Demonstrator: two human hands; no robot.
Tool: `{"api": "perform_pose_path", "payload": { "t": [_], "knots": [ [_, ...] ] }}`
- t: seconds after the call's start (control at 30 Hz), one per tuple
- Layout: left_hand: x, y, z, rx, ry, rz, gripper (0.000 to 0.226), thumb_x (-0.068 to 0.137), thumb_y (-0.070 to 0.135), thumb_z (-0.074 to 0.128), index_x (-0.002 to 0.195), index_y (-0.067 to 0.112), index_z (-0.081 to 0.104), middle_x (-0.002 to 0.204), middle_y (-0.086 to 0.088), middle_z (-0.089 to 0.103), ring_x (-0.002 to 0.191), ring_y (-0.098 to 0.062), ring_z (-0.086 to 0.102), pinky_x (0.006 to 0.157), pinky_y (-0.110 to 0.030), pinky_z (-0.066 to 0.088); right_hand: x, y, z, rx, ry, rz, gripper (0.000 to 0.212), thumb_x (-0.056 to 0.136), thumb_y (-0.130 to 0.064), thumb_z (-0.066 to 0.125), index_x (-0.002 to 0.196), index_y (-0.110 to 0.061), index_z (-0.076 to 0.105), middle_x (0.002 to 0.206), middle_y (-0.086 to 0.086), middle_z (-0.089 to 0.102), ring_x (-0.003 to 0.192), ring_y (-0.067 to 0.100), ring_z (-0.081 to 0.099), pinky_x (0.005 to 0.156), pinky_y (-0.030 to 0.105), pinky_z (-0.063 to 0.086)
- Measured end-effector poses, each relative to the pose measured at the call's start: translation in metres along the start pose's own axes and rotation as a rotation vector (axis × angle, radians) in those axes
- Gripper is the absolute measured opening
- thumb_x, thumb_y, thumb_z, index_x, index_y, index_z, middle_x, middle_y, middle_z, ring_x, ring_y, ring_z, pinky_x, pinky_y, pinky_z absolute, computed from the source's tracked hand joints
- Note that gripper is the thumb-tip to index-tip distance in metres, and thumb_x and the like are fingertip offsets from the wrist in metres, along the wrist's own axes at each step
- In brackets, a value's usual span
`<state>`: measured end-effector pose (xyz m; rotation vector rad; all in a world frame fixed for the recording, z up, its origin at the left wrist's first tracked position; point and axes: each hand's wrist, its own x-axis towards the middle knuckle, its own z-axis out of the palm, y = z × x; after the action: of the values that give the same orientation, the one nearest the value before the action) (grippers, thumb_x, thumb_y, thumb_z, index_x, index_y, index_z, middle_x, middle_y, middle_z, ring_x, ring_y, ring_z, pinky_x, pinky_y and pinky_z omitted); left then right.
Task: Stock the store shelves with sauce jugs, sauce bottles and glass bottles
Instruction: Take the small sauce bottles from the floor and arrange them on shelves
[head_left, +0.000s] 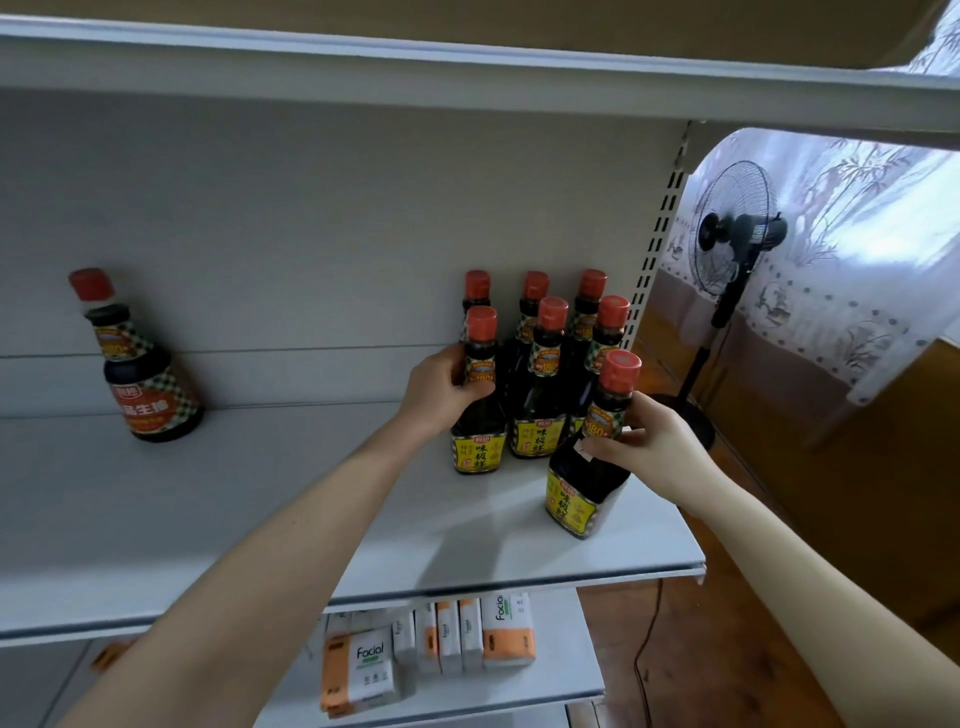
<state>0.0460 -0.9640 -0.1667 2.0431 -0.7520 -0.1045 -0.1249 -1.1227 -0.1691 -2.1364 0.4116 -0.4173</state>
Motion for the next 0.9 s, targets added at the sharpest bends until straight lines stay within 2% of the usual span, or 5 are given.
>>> {"api": "perform_pose_path", "payload": {
  "t": [0.1, 0.37, 0.57, 0.8, 0.9],
  "knots": [
    [0.006, 0.0, 0.004, -0.011, 0.006, 0.0, 0.038, 0.081, 0.013, 0.068, 0.117, 0.009, 0.058, 0.116, -0.01, 0.065, 0.108, -0.026, 0.059, 0.083, -0.022, 0.039, 0.0, 0.0, 0.001, -0.017, 0.004, -0.007, 0.049, 0.077, -0.018, 0.073, 0.122, -0.018, 0.053, 0.108, -0.004, 0.063, 0.099, 0.015, 0.06, 0.079, 0.021, 0.048],
    [0.014, 0.0, 0.01, -0.018, 0.028, -0.017, 0.043, 0.083, 0.013, 0.066, 0.124, 0.009, 0.052, 0.121, -0.011, 0.062, 0.113, -0.027, 0.056, 0.087, -0.023, 0.037, 0.001, 0.001, 0.001, -0.031, 0.002, 0.006, 0.049, 0.078, -0.02, 0.072, 0.122, -0.017, 0.052, 0.11, -0.002, 0.063, 0.1, 0.017, 0.06, 0.08, 0.024, 0.047],
    [0.012, -0.001, 0.011, -0.012, 0.038, -0.032, 0.042, 0.082, 0.016, 0.067, 0.121, 0.008, 0.053, 0.119, -0.011, 0.062, 0.111, -0.027, 0.057, 0.089, -0.027, 0.04, 0.001, 0.001, 0.001, -0.023, -0.003, 0.004, 0.049, 0.079, -0.019, 0.071, 0.123, -0.019, 0.051, 0.109, -0.005, 0.062, 0.1, 0.015, 0.059, 0.077, 0.017, 0.043],
    [0.008, -0.002, 0.013, -0.025, 0.058, -0.027, 0.044, 0.079, 0.01, 0.07, 0.12, 0.006, 0.054, 0.119, -0.011, 0.062, 0.11, -0.025, 0.057, 0.082, -0.018, 0.036, -0.001, 0.002, 0.004, -0.004, 0.053, 0.035, 0.045, 0.077, -0.02, 0.073, 0.115, -0.017, 0.05, 0.111, -0.002, 0.061, 0.1, 0.016, 0.058, 0.084, 0.027, 0.046],
    [0.003, 0.0, 0.018, -0.036, 0.091, -0.025, 0.042, 0.081, 0.01, 0.068, 0.121, 0.006, 0.052, 0.12, -0.01, 0.062, 0.112, -0.025, 0.056, 0.079, -0.013, 0.033, -0.003, 0.001, 0.003, 0.026, 0.056, 0.049, 0.042, 0.076, -0.018, 0.073, 0.109, -0.02, 0.047, 0.105, -0.006, 0.059, 0.098, 0.014, 0.058, 0.082, 0.026, 0.045]
  ]
}}
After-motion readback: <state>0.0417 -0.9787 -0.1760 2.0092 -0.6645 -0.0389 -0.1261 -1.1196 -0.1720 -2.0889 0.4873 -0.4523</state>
